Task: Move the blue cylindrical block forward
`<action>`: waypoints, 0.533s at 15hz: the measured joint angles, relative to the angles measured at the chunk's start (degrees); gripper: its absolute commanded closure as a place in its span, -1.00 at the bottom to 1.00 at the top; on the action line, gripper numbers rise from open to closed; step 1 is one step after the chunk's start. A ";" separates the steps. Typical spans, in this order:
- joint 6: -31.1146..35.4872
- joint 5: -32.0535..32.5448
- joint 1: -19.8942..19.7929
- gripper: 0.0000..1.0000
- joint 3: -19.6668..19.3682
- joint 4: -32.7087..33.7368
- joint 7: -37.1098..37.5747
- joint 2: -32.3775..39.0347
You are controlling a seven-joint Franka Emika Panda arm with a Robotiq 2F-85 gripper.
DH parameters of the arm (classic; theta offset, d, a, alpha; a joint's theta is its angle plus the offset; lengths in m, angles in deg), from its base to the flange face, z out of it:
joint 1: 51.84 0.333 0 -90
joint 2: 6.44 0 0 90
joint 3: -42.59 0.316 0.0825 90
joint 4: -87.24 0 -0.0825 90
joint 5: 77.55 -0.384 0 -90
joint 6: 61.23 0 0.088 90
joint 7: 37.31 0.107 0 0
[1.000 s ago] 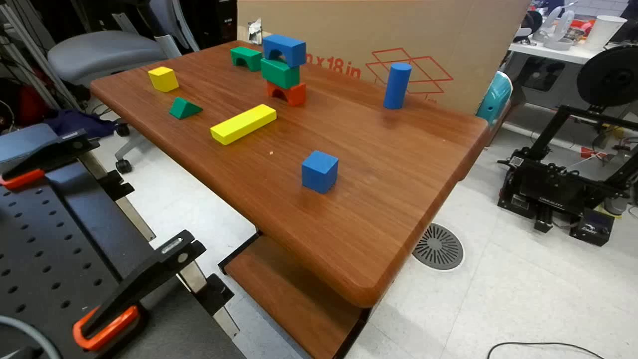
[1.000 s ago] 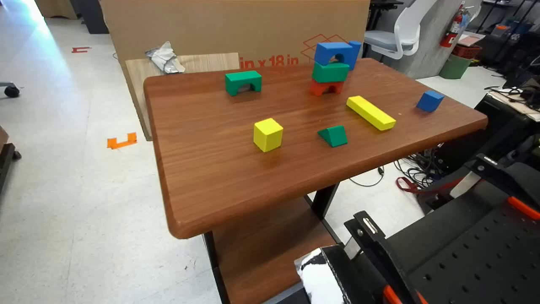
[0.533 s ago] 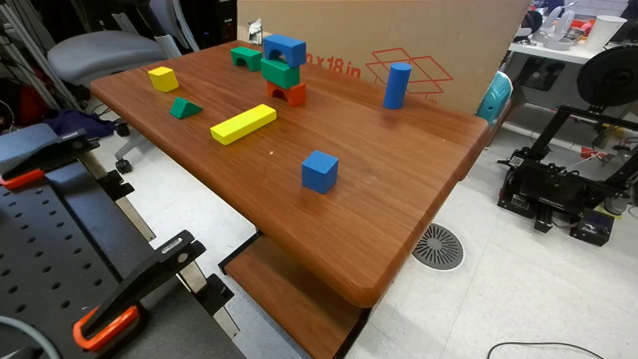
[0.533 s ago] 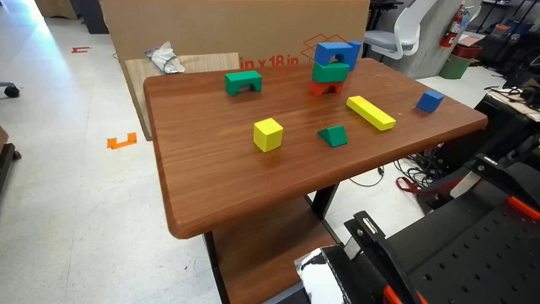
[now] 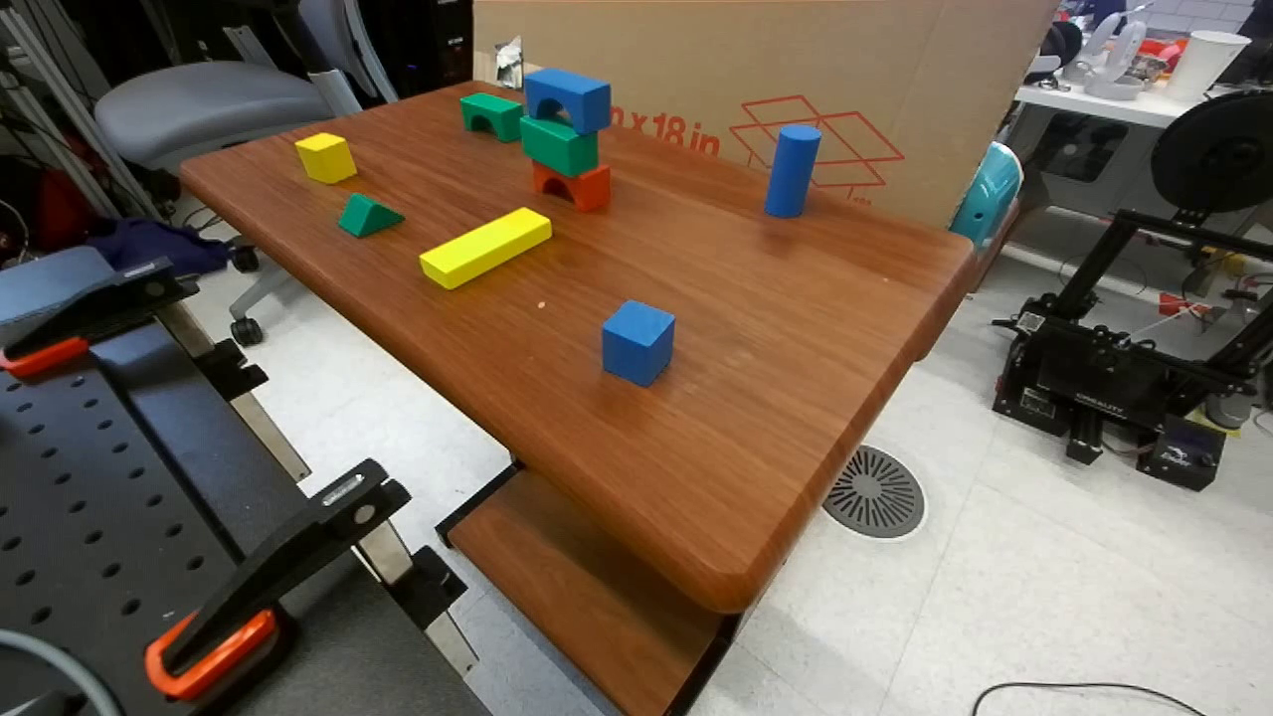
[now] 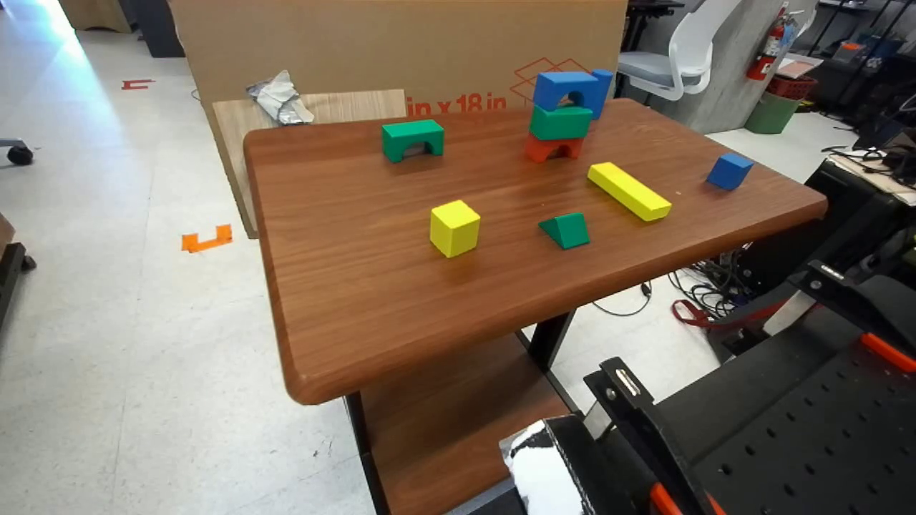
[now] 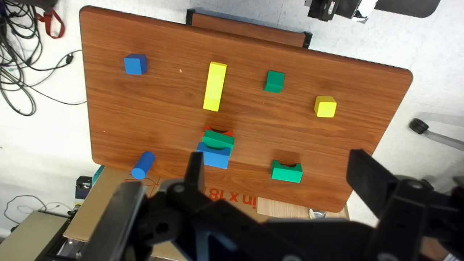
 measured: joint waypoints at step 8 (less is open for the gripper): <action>1.11 -0.09 -0.01 -1.00 -0.60 -0.11 0.48 1.32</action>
